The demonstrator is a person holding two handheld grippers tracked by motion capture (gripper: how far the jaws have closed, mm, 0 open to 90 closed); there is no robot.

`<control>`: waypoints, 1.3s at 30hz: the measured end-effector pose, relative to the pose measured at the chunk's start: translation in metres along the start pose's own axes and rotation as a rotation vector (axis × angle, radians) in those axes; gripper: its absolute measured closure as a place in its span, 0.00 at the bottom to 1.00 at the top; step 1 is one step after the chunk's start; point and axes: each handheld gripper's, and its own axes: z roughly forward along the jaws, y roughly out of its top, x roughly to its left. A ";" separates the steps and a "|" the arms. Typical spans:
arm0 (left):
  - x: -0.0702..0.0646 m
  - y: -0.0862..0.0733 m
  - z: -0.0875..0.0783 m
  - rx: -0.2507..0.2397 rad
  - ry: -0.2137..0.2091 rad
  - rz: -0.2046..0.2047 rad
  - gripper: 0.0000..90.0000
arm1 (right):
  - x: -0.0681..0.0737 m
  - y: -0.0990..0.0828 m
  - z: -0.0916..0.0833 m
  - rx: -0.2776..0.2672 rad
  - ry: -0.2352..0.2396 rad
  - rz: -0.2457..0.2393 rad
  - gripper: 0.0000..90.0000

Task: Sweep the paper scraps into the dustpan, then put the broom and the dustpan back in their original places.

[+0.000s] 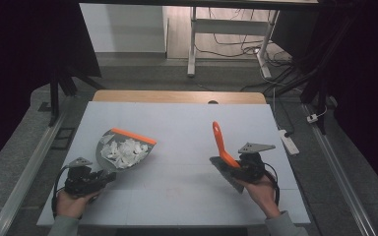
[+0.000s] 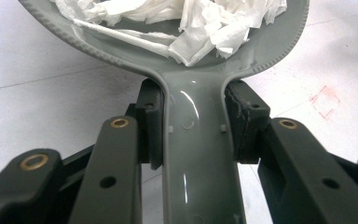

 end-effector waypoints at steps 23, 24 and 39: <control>-0.022 0.009 0.019 -0.043 0.114 -0.077 0.68 | -0.008 0.002 0.006 0.037 0.070 0.017 0.85; -0.022 0.009 0.020 -0.046 0.114 -0.090 0.68 | -0.008 0.002 0.007 0.034 0.067 0.022 0.85; -0.016 0.007 0.032 -0.050 0.180 -0.162 0.68 | -0.010 -0.001 0.018 0.074 0.052 0.047 0.85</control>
